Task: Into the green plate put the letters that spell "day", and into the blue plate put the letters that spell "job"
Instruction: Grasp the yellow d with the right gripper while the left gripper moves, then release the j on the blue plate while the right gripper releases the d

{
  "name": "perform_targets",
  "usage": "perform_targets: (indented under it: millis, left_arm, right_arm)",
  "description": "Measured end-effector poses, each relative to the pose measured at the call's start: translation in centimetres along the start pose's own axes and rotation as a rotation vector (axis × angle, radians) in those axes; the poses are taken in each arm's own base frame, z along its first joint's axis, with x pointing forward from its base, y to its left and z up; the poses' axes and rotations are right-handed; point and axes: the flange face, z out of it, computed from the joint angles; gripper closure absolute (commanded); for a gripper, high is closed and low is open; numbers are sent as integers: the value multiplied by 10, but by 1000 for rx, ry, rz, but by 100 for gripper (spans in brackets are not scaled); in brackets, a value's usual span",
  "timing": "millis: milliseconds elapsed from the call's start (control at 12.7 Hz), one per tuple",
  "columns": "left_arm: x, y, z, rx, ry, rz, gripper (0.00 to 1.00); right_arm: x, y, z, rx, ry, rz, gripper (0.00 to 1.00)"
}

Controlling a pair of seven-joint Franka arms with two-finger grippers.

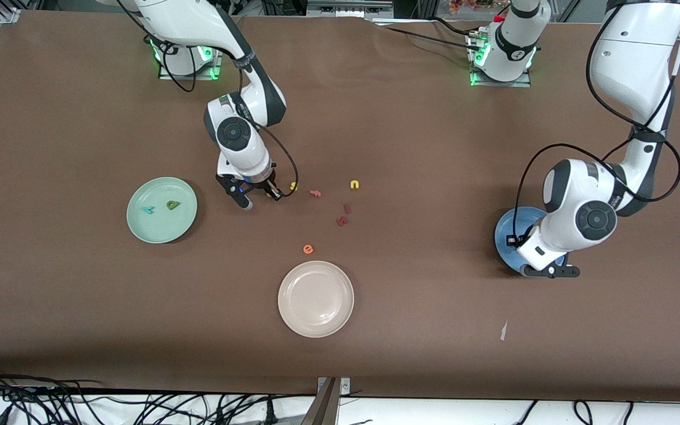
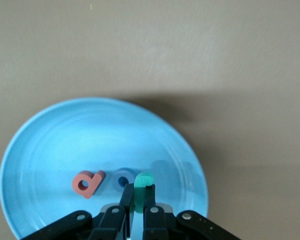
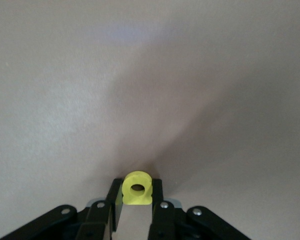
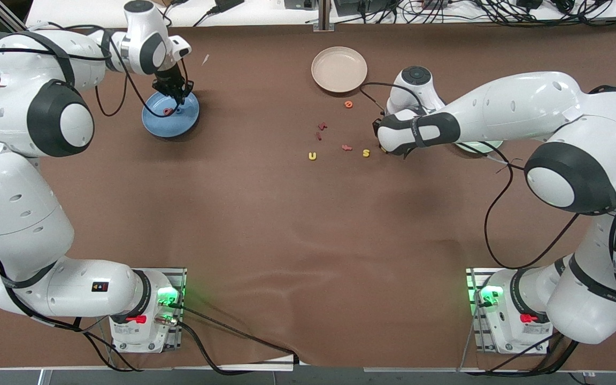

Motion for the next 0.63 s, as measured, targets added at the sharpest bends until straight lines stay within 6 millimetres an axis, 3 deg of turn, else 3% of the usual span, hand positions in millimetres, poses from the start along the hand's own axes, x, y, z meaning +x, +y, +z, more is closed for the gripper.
perform_targets:
  millis: [158,316,474,632]
  left_arm:
    - [-1,-5,-6,1,3,-7,0]
    - [3,-9,-33,9,-17,-14,0]
    - [9,-13,-68,19,-39,-22,0]
    - [9,-18,-102,27,-60,-31,0]
  right_arm:
    - [29,-5,-27,-56,-10,-33,90]
    - [80,1,-67,-105,-24,-109,90]
    - [139,26,-90,-123,-26,-219,89]
    - [187,54,-92,-150,-33,-333,89]
